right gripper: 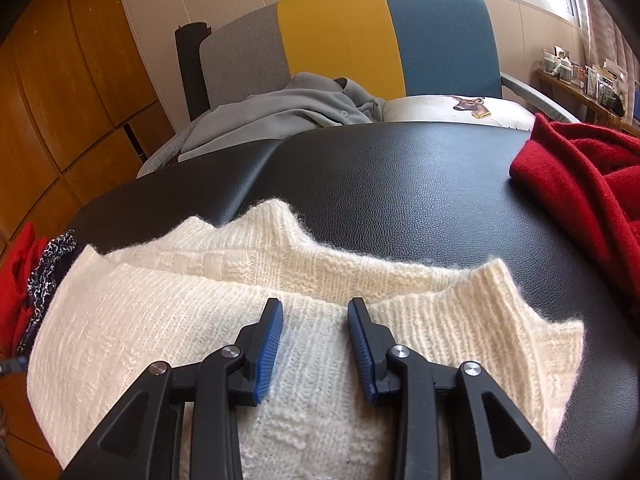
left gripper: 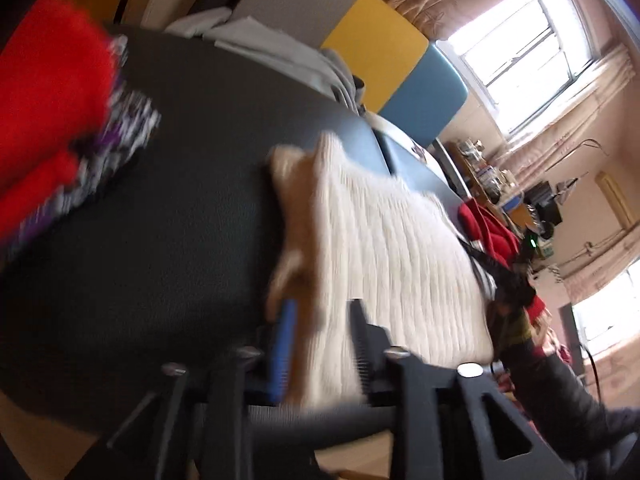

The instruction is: Fold clothes

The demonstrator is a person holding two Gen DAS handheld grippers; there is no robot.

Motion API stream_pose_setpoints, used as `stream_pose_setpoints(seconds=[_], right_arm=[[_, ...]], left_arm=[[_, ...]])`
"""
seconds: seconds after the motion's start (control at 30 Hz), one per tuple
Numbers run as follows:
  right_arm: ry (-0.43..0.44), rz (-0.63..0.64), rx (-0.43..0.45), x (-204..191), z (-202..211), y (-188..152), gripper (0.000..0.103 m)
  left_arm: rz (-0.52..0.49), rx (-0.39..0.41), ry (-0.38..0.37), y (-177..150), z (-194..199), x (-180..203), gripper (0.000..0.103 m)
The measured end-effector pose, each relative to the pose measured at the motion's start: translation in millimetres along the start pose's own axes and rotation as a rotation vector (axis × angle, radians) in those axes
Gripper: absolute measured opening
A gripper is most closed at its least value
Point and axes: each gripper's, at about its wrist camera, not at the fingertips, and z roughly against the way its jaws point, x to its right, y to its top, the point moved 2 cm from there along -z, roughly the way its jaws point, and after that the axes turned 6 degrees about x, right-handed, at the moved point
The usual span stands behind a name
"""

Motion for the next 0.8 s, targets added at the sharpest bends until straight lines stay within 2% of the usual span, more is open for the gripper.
stream_pose_setpoints(seconds=[0.07, 0.2, 0.23, 0.27, 0.3, 0.43, 0.53, 0.63, 0.7, 0.8], right_arm=[[0.003, -0.002, 0.001, 0.2, 0.5, 0.0, 0.034], [0.011, -0.01, 0.003, 0.0, 0.8, 0.0, 0.034], [0.013, -0.012, 0.003, -0.1, 1.2, 0.0, 0.034], [0.016, -0.015, 0.004, 0.1, 1.6, -0.1, 0.034], [0.017, -0.016, 0.004, 0.4, 1.6, 0.0, 0.034], [0.011, -0.01, 0.005, -0.6, 1.9, 0.9, 0.034], [0.018, -0.005, 0.003, -1.9, 0.6, 1.0, 0.034], [0.026, -0.006, 0.002, -2.4, -0.6, 1.1, 0.034], [0.027, -0.009, 0.003, -2.5, -0.5, 1.0, 0.034], [0.031, -0.013, 0.004, -1.8, -0.9, 1.4, 0.034]], left_arm=[[-0.046, 0.009, 0.012, 13.0, -12.8, 5.7, 0.051], [-0.058, -0.024, 0.051, 38.1, -49.5, 2.6, 0.051], [-0.06, -0.038, 0.064, 42.6, -58.4, 0.6, 0.046], [-0.069, -0.052, 0.087, 44.5, -64.6, -1.5, 0.015], [-0.081, -0.066, 0.116, 44.8, -69.2, -3.8, 0.006], [-0.112, -0.006, 0.177, 42.8, -53.6, 2.0, 0.005], [-0.108, -0.05, 0.25, 27.1, -60.1, -17.7, 0.006], [-0.135, -0.032, 0.268, 23.5, -56.8, -17.3, 0.006], [-0.132, -0.03, 0.254, 23.9, -56.0, -13.9, 0.006], [-0.096, -0.026, 0.228, 30.5, -50.6, -17.9, 0.015]])
